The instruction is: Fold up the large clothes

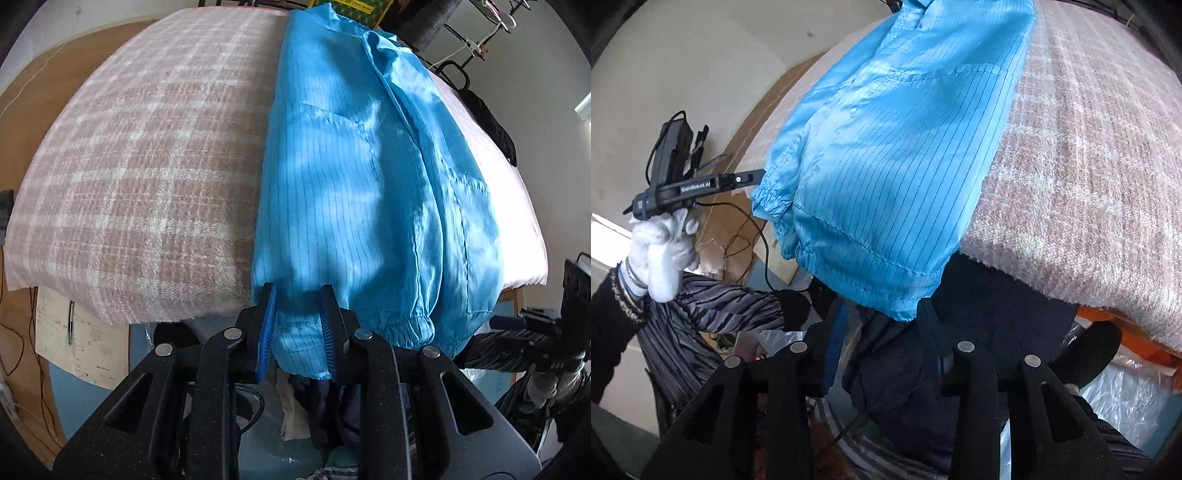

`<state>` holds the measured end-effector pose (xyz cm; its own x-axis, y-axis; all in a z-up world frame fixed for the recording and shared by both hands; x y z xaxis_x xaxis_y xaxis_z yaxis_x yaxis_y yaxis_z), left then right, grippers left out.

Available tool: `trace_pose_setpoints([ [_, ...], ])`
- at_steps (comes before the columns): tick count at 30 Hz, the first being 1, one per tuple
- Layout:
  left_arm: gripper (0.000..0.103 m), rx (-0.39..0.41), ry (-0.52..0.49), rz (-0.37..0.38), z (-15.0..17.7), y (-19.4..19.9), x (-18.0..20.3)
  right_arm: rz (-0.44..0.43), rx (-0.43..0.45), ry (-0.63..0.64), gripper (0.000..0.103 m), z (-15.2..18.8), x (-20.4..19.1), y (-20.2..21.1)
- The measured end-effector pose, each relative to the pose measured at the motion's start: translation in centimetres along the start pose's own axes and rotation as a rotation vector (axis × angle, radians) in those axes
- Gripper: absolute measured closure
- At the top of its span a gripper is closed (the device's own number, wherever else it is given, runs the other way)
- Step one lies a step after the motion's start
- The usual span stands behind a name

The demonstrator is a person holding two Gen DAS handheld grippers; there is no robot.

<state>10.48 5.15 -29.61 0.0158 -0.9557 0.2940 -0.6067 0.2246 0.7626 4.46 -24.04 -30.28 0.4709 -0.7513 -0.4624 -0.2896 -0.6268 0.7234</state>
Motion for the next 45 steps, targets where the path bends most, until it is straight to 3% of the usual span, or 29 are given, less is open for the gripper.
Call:
trace_pose_setpoints([
  [2,0.080,0.012,-0.012,0.010,0.3,-0.1,1.1,0.001,-0.008,0.000,0.063,-0.1,0.1,-0.7],
  [6,0.080,0.124,-0.113,0.041,-0.3,1.9,5.1,-0.002,-0.018,-0.004,0.063,-1.0,0.3,-0.7],
  [10,0.080,0.041,-0.327,0.064,2.4,-0.5,8.8,-0.020,-0.032,-0.043,0.059,-1.4,1.2,-1.1],
  [13,0.079,0.031,-0.360,0.063,3.3,-1.1,9.5,-0.045,-0.037,-0.065,0.059,-1.4,1.3,-1.7],
  [18,0.078,0.082,-0.243,0.079,1.0,1.9,6.9,-0.093,-0.051,-0.075,0.059,-1.4,0.6,-2.5],
  [20,0.062,0.104,-0.181,0.072,-0.2,3.4,4.4,-0.099,-0.050,-0.058,0.056,-1.4,0.4,-2.8],
  [21,0.058,0.098,-0.158,0.061,-0.7,3.6,3.2,-0.105,-0.050,-0.059,0.056,-1.4,0.3,-2.9],
  [27,0.053,-0.040,0.093,0.136,0.3,1.9,-2.1,-0.115,-0.055,-0.081,0.056,-1.7,0.4,-4.0],
  [31,0.053,-0.103,0.195,0.205,0.9,0.4,-2.9,-0.129,-0.051,-0.068,0.056,-1.8,-0.2,-4.5],
  [37,0.053,-0.171,0.156,0.273,1.6,-1.5,-1.0,-0.145,-0.041,-0.043,0.057,-2.0,-0.6,-4.8],
  [42,0.054,-0.172,0.149,0.305,1.4,-1.3,-0.2,-0.223,-0.048,-0.058,0.060,-1.9,-1.6,-4.0],
  [45,0.056,-0.159,0.116,0.286,1.3,-0.9,-0.3,-0.190,-0.048,-0.039,0.059,-1.6,-1.1,-2.2],
])
Point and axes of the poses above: each gripper's, at about its wrist camera, not at the fingertips, and y roughly against the way its jaws point, x to its right, z to its underside, the point moved 8 cm from there along -y, roughly the way its jaws point, and after that the axes turned 15 degrees about x, right-handed, at the moved point
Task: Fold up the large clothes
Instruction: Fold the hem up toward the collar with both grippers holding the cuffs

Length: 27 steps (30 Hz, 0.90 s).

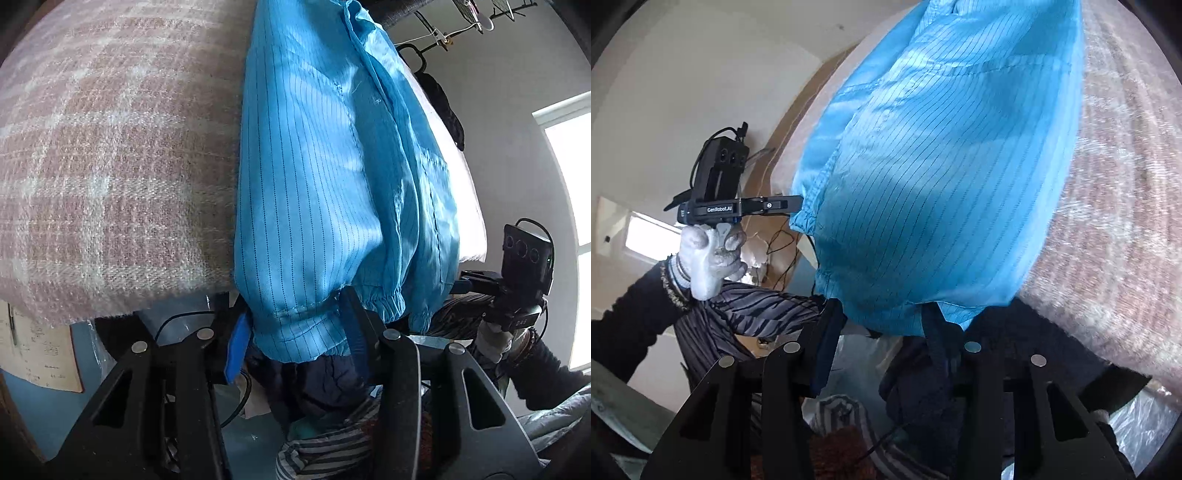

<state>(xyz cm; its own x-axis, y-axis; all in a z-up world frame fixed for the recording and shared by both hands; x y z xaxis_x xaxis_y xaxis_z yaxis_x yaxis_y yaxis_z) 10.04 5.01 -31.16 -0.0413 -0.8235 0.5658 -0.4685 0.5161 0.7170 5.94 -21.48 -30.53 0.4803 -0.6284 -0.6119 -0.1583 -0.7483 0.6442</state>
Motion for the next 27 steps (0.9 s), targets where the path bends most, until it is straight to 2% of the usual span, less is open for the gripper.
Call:
trace_pose_setpoints([
  [4,0.056,0.006,0.039,-0.013,-0.2,0.3,-1.3,0.102,0.009,-0.006,0.039,-0.1,2.1,1.4],
  [5,0.056,0.005,0.052,-0.008,-0.3,0.3,-1.4,0.109,0.013,-0.026,0.038,-0.4,2.8,1.4],
  [8,0.056,0.001,0.069,0.002,-0.3,0.1,-1.3,0.054,0.011,-0.101,0.038,-0.8,3.6,0.5],
  [12,0.056,-0.010,0.065,0.031,-0.1,-0.9,-0.7,-0.034,0.030,-0.123,0.038,-1.4,2.6,-1.1],
  [13,0.056,-0.008,0.068,0.034,0.1,-0.7,-0.8,-0.041,0.034,-0.113,0.042,-1.6,2.3,-1.5],
  [15,0.063,-0.007,0.068,0.043,0.0,-0.6,-0.5,-0.059,0.020,-0.089,0.070,-1.5,1.8,-2.0],
  [16,0.071,-0.009,0.064,0.044,0.1,-0.5,-0.4,-0.056,0.003,-0.089,0.091,-1.4,1.9,-2.1],
  [17,0.079,-0.010,0.055,0.040,0.2,-0.2,-0.1,-0.059,-0.004,-0.098,0.095,-1.3,1.7,-2.1],
  [19,0.089,-0.012,0.032,0.051,0.7,-0.1,1.4,-0.089,0.004,-0.130,0.097,-1.4,1.8,-1.2],
  [23,0.098,0.005,-0.048,0.060,-0.2,0.5,3.3,-0.134,0.046,-0.151,0.100,-2.3,0.8,0.4],
  [27,0.099,0.044,-0.030,0.132,-0.8,1.7,5.9,-0.169,0.087,-0.175,0.100,-3.5,0.5,2.6],
])
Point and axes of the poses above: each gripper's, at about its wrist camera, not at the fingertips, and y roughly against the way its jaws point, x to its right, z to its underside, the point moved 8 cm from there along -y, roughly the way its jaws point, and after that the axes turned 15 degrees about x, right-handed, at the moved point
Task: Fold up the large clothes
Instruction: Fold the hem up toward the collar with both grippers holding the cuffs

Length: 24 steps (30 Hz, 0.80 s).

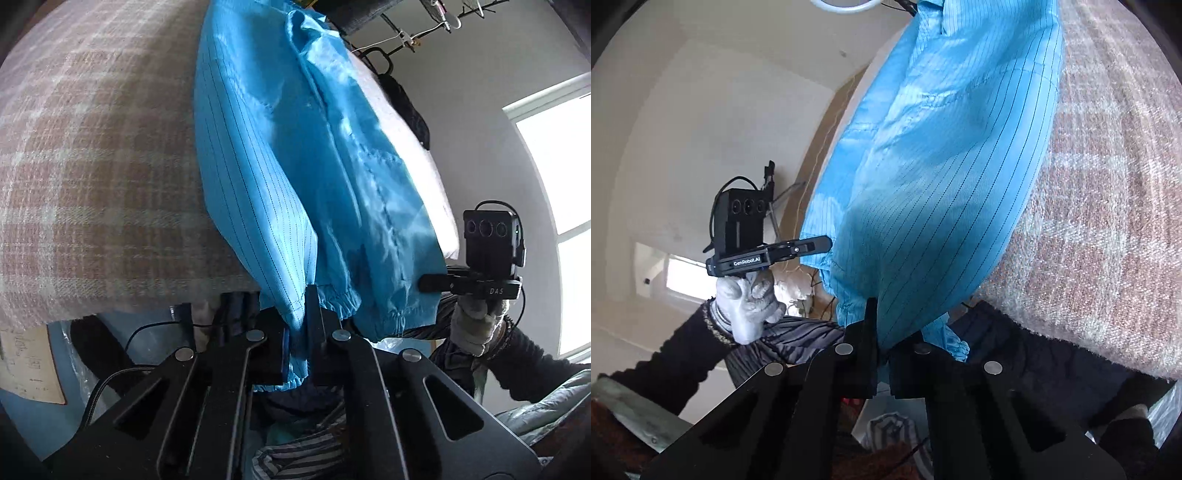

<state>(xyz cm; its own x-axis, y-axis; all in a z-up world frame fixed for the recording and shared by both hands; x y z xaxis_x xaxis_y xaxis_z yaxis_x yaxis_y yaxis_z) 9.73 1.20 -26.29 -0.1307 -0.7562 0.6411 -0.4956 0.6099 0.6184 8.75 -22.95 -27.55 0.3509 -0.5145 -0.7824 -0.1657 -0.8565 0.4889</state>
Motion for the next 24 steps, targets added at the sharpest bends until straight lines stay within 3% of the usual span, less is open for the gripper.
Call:
trace_pose_setpoints([
  [3,0.099,-0.009,-0.023,-0.008,0.4,-0.3,0.6,-0.006,0.018,-0.012,0.101,-0.3,0.2,1.4],
  [6,0.100,-0.020,0.049,0.001,0.4,-0.8,0.3,0.035,-0.008,-0.074,0.101,0.4,2.0,1.2],
  [10,0.100,0.029,0.107,0.055,-1.7,0.5,1.9,-0.024,0.049,-0.166,0.101,-0.8,1.9,2.7],
  [16,0.101,0.100,0.104,0.085,-6.4,0.8,4.3,-0.036,0.162,-0.192,0.101,-6.0,1.0,4.8],
  [20,0.100,0.142,0.074,0.083,-9.8,0.3,4.0,0.029,0.222,-0.160,0.101,-10.2,1.2,5.2],
  [24,0.100,0.161,0.067,0.070,-13.2,-1.1,3.4,0.114,0.228,-0.146,0.101,-13.8,2.7,4.5],
])
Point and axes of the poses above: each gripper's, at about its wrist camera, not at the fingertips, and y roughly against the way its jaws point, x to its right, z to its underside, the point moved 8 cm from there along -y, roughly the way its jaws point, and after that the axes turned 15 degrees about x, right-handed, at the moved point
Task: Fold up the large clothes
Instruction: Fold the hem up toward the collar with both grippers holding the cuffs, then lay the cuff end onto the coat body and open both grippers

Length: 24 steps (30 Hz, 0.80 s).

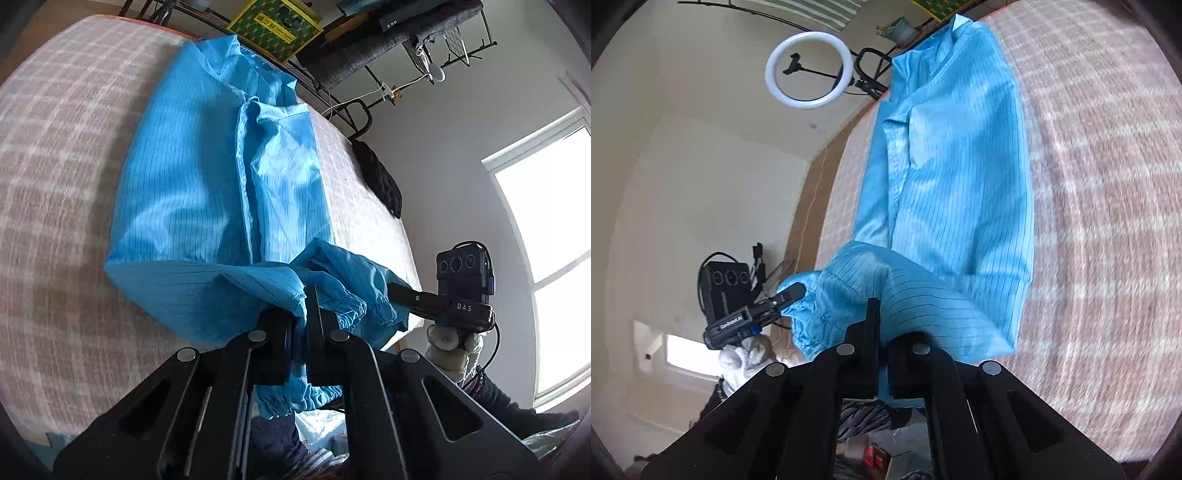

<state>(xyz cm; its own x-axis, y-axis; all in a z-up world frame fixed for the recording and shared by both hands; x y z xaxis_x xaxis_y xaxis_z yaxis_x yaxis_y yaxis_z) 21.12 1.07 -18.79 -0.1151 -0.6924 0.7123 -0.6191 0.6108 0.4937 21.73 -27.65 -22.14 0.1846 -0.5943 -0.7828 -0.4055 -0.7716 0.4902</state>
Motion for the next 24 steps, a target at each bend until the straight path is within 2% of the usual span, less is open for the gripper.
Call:
trace_pose_setpoints([
  [6,0.100,0.009,0.044,-0.055,-3.9,-4.1,-2.8,0.118,-0.024,-0.029,0.101,-3.6,2.8,-3.7],
  [12,0.100,0.002,0.095,-0.088,-5.4,-7.3,-5.7,0.162,-0.048,-0.039,0.101,-4.9,3.1,-7.0],
  [15,0.100,0.013,0.127,-0.122,-6.2,-7.8,-7.0,0.174,-0.058,-0.045,0.097,-5.6,3.4,-7.7],
  [16,0.097,0.021,0.143,-0.124,-6.5,-7.8,-7.4,0.174,-0.053,-0.048,0.096,-6.1,3.4,-7.6],
  [18,0.074,0.053,0.172,-0.116,-7.3,-7.4,-7.8,0.146,-0.035,-0.067,0.094,-7.1,2.8,-7.1],
  [19,0.055,0.084,0.192,-0.111,-7.9,-6.9,-7.8,0.127,-0.024,-0.068,0.092,-7.4,2.6,-6.4],
  [20,0.050,0.110,0.196,-0.100,-8.4,-6.5,-7.6,0.107,-0.013,-0.058,0.086,-7.9,2.2,-5.9],
  [21,0.050,0.133,0.188,-0.085,-9.0,-6.3,-7.3,0.093,-0.006,-0.046,0.080,-8.1,1.9,-5.5],
  [23,0.050,0.151,0.162,-0.086,-10.0,-6.0,-6.8,0.087,0.012,-0.021,0.050,-8.7,1.5,-4.8],
  [24,0.050,0.163,0.153,-0.092,-10.3,-5.8,-6.7,0.101,0.025,-0.011,0.050,-9.1,1.6,-4.5],
])
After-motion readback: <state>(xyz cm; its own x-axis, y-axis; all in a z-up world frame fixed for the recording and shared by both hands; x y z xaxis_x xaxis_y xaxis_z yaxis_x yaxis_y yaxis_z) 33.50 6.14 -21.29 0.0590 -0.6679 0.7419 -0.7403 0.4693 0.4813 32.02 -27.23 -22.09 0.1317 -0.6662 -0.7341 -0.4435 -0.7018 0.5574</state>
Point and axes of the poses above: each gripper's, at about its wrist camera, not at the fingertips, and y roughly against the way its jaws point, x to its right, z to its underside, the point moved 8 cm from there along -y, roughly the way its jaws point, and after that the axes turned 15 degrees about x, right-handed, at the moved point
